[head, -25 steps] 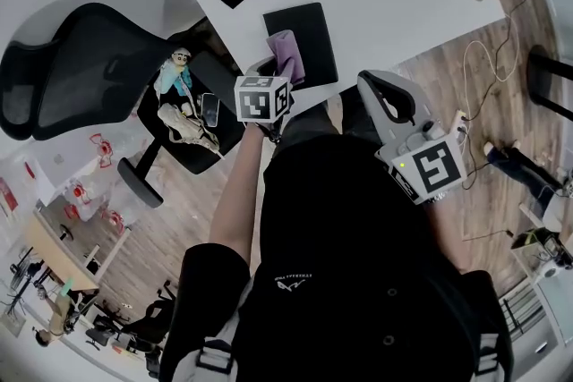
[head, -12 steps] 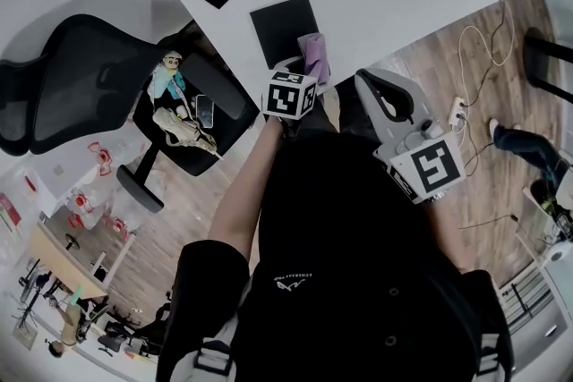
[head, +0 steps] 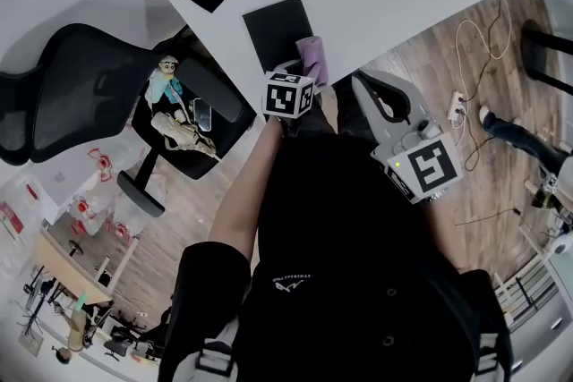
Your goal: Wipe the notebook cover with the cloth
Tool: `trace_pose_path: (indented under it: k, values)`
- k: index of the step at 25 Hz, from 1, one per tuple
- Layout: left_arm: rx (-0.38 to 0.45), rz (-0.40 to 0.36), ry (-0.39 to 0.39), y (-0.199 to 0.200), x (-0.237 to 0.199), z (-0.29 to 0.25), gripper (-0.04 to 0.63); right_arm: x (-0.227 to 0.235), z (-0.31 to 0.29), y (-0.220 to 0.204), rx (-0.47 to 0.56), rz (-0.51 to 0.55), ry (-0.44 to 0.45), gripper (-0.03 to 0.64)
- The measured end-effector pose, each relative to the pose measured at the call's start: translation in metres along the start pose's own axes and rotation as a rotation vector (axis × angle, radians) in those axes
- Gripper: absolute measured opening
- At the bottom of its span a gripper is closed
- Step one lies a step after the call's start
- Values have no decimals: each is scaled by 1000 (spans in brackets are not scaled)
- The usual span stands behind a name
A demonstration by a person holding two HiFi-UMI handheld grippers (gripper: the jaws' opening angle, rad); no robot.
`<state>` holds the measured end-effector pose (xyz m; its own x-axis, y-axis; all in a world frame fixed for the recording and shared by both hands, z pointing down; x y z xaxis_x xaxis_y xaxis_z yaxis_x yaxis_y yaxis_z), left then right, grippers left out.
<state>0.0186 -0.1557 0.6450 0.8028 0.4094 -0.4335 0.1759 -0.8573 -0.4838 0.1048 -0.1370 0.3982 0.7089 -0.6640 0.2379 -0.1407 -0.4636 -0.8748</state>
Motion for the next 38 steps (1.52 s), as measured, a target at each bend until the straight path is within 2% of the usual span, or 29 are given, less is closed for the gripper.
trace_pose_path:
  k: [12,38]
  values:
    - [-4,3,17,-4,-6,5,87,-3,-6,5,4,13,24,5]
    - [15,81,70,-21,-37,30,89,-16,-27,9,-2,41,101,5]
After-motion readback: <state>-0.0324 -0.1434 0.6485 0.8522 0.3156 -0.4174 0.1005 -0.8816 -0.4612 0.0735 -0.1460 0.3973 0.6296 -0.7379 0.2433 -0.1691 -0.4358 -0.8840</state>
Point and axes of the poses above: the fingertips, and each gripper's own axes: z backward along the fingers, x to its right, y out of its top, the point moved 4 cm from there along z, backward along the fingers, and after that the axes turned 4 degrees about -z, right-handed, at the moved point
